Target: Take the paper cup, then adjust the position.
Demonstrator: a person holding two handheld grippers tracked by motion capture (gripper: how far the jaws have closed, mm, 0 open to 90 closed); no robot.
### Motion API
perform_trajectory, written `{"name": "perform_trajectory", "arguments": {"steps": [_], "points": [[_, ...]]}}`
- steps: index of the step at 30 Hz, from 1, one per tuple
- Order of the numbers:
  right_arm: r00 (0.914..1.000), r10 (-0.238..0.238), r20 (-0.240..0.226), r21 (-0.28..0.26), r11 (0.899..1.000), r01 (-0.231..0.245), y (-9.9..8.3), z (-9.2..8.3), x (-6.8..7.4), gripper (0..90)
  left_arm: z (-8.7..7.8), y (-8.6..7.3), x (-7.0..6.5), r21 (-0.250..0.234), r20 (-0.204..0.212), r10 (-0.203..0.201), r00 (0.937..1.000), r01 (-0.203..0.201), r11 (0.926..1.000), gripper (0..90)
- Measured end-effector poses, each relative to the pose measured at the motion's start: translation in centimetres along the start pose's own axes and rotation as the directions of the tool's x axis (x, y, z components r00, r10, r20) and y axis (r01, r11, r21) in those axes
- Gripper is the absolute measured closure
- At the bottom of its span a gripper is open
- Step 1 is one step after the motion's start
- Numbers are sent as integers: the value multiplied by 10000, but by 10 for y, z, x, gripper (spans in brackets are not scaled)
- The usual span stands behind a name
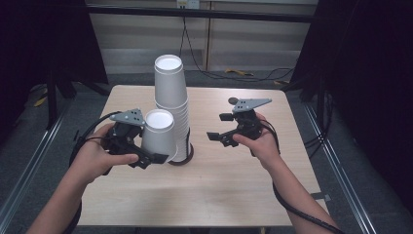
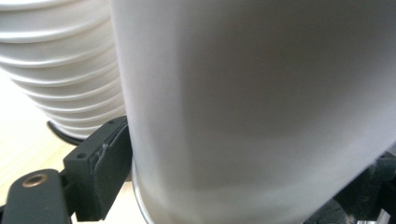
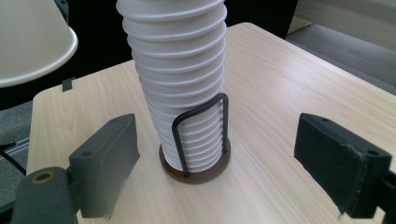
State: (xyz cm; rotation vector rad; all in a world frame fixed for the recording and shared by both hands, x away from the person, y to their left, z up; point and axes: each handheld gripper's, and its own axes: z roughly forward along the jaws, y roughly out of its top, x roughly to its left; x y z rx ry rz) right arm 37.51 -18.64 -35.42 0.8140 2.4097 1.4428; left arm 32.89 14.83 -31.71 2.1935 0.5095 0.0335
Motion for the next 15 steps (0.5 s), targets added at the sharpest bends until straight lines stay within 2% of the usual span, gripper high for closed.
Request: {"name": "perform_trajectory", "arguments": {"steps": [9, 12, 15], "points": [[10000, -24, -26, 100, 9999, 24, -10, -1, 0, 134, 19, 0, -9, 487, 272, 284, 9992, -297, 9984, 136], [10000, 4, 16, 184, 9998, -5, -15, -3, -2, 134, 27, 1, -12, 748, 358, 456, 9983, -482, 9960, 140], [10000, 41, 44, 221, 9997, -42, -19, -6, -3, 134, 35, 3, -15, 1002, 562, 459, 9974, -513, 9936, 140]]}}
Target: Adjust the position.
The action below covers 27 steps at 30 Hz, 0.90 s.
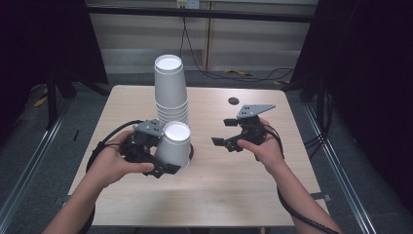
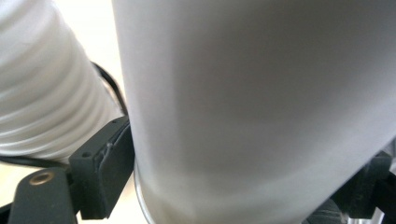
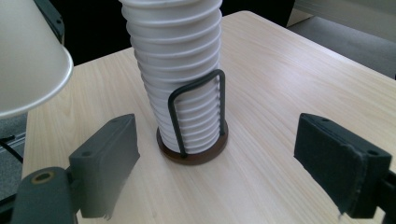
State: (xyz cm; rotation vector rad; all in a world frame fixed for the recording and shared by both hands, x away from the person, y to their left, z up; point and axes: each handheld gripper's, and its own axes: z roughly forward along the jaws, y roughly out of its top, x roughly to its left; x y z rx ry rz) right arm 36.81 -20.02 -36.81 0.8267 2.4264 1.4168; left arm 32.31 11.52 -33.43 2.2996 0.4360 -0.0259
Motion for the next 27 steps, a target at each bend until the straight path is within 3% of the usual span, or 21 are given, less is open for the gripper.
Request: {"name": "perform_trajectory", "arguments": {"steps": [3, 9, 16, 27], "points": [[10000, 49, -15, -31, 10000, -49, -4, -4, -2, 134, 8, 1, 0, 53, 26, 20, 10000, -21, 10000, 140], [10000, 53, -29, 98, 9999, -53, -10, -8, -3, 134, 23, 3, -2, 625, 7, 238, 9997, -238, 9978, 141], [9997, -192, -181, 371, 9991, 198, -14, -10, -1, 134, 36, 8, -3, 1140, -128, 363, 9993, -346, 9929, 142], [9979, -472, -445, 864, 9950, 510, -18, -10, 2, 135, 53, 12, 0, 1549, -124, 264, 9996, -241, 9876, 141]]}}
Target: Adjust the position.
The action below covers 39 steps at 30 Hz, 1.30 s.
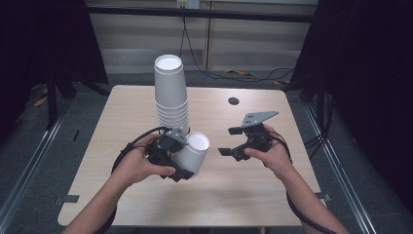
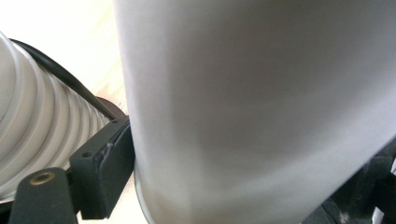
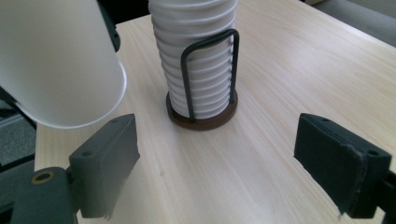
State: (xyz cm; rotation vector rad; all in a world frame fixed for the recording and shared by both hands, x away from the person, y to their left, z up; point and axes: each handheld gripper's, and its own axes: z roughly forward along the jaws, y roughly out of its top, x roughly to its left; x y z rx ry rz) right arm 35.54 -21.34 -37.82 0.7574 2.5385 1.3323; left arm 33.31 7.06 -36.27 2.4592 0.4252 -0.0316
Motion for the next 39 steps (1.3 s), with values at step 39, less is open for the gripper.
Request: {"name": "perform_trajectory", "arguments": {"steps": [39], "points": [[9704, -1665, -1748, 2438, 9476, 2065, 6, 2, 16, 136, 34, 13, 5, 1541, -82, 45, 10000, -32, 9880, 144]]}}
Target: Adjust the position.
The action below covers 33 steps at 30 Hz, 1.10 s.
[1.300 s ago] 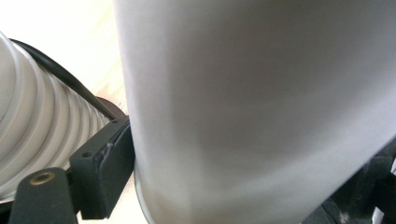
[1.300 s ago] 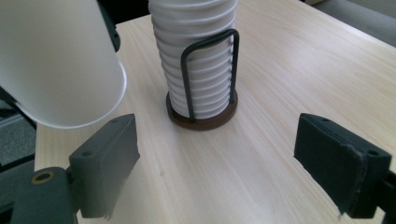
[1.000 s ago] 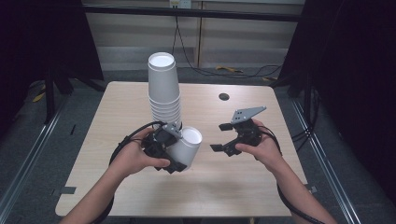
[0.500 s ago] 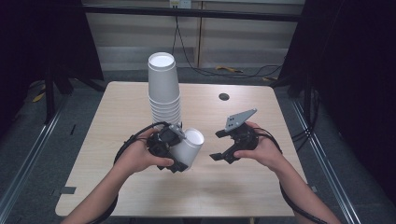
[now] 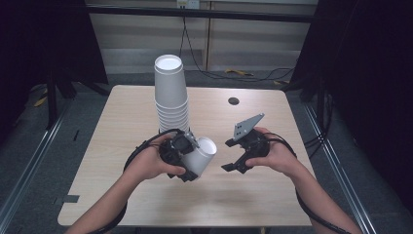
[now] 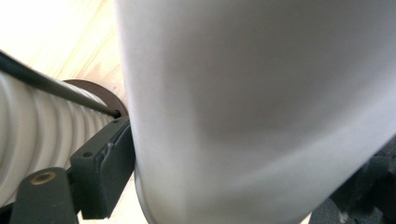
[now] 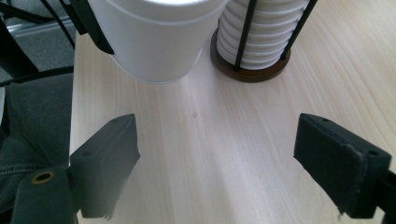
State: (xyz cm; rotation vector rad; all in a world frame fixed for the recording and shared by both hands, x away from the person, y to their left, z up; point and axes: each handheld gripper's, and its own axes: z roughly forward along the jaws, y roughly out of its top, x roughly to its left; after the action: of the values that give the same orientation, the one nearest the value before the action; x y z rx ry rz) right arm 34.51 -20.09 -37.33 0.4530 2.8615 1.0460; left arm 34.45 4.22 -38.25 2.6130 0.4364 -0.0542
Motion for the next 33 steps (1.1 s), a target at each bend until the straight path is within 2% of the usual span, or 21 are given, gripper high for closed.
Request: {"name": "perform_trajectory", "arguments": {"steps": [2, 3, 5, 6, 12, 16, 17, 18, 21, 28, 33], "points": [[9999, -40, -118, 1, 10000, 40, 0, -1, 0, 136, 1, 1, 1, 70, 59, 176, 9998, -177, 9998, 144], [9999, -107, -112, 9, 9999, 107, 0, -1, 1, 136, 1, 2, 0, 61, 71, 73, 9999, -73, 10000, 144], [9998, -132, -156, 116, 9998, 134, 0, -2, 1, 136, 3, 3, -1, 184, 42, 248, 9997, -249, 9995, 144], [9996, -189, -217, 161, 9997, 192, 1, -2, 2, 137, 4, 4, -2, 179, 43, 140, 9999, -141, 9997, 144], [9989, -341, -336, 329, 9988, 352, 3, -3, 4, 137, 7, 8, -2, 361, 116, 411, 9991, -415, 9985, 144], [9982, -456, -390, 407, 9981, 471, 4, -3, 4, 136, 11, 9, -4, 360, 101, 331, 9994, -335, 9988, 145], [9981, -453, -421, 412, 9980, 470, 5, -2, 4, 136, 10, 9, -4, 435, 132, 464, 9988, -469, 9979, 145], [9978, -491, -453, 423, 9978, 510, 5, -3, 4, 136, 11, 10, -5, 440, 140, 362, 9992, -368, 9984, 145], [9975, -492, -513, 453, 9976, 515, 6, -3, 5, 137, 12, 11, -5, 508, 114, 575, 9983, -580, 9970, 145], [9958, -618, -669, 622, 9959, 660, 11, -2, 6, 136, 14, 14, -7, 580, 117, 514, 9986, -520, 9970, 145], [9951, -647, -753, 799, 9943, 707, 13, -1, 7, 136, 15, 15, -7, 704, 144, 653, 9978, -662, 9953, 145]]}}
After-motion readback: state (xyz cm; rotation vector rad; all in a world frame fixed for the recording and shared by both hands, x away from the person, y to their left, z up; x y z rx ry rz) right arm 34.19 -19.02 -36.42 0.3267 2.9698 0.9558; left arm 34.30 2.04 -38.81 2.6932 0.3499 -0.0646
